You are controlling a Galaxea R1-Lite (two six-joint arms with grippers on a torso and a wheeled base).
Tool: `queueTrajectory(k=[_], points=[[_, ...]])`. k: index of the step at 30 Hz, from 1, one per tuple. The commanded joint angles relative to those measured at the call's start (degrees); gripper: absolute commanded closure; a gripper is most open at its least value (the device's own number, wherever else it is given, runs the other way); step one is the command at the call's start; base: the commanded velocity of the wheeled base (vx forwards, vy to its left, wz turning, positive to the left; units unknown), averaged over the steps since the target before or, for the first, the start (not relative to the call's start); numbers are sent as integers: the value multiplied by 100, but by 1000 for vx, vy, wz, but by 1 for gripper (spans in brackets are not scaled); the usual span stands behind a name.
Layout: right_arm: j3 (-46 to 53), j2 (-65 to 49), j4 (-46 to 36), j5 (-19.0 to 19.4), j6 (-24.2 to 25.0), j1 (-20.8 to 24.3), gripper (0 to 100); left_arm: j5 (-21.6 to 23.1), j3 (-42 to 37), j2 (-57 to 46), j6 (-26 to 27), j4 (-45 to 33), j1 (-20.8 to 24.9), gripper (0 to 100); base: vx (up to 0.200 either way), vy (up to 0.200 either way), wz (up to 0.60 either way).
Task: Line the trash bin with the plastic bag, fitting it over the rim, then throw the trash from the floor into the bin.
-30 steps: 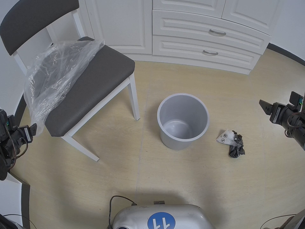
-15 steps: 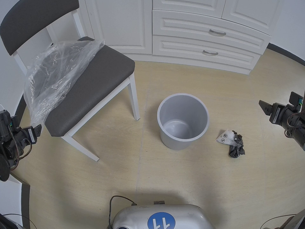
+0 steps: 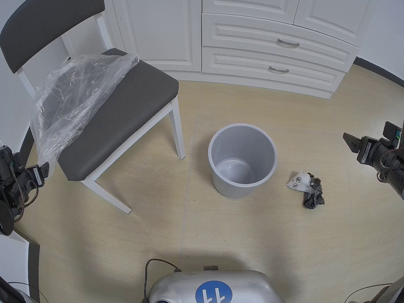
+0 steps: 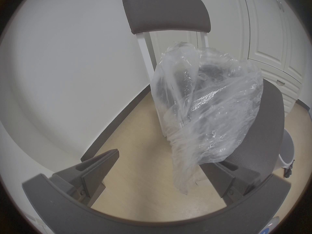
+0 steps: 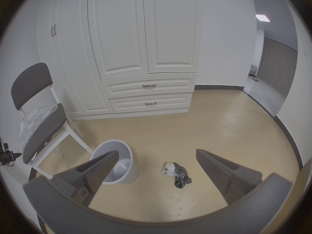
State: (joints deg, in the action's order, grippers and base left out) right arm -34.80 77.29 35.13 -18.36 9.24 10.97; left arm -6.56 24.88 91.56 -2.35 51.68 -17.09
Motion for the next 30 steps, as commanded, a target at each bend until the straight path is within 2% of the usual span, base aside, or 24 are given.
queueTrajectory(k=[1,13,23,24,30], points=[[9,-12,2,-1,-1,1,0,85,43,283,-28,27,-101,0,0,0,0],[53,-47,2,-1,-28,19,0,76,61,345,-28,36,48,0,0,0,0],[61,-30,2,-1,-28,19,0,41,61,670,-20,756,-14,0,0,0,0],[61,-38,2,-1,-28,19,0,-100,78,793,-28,1090,-49,0,0,0,0],[61,-38,2,-1,-28,54,0,-267,87,960,-20,1538,-75,0,0,0,0]])
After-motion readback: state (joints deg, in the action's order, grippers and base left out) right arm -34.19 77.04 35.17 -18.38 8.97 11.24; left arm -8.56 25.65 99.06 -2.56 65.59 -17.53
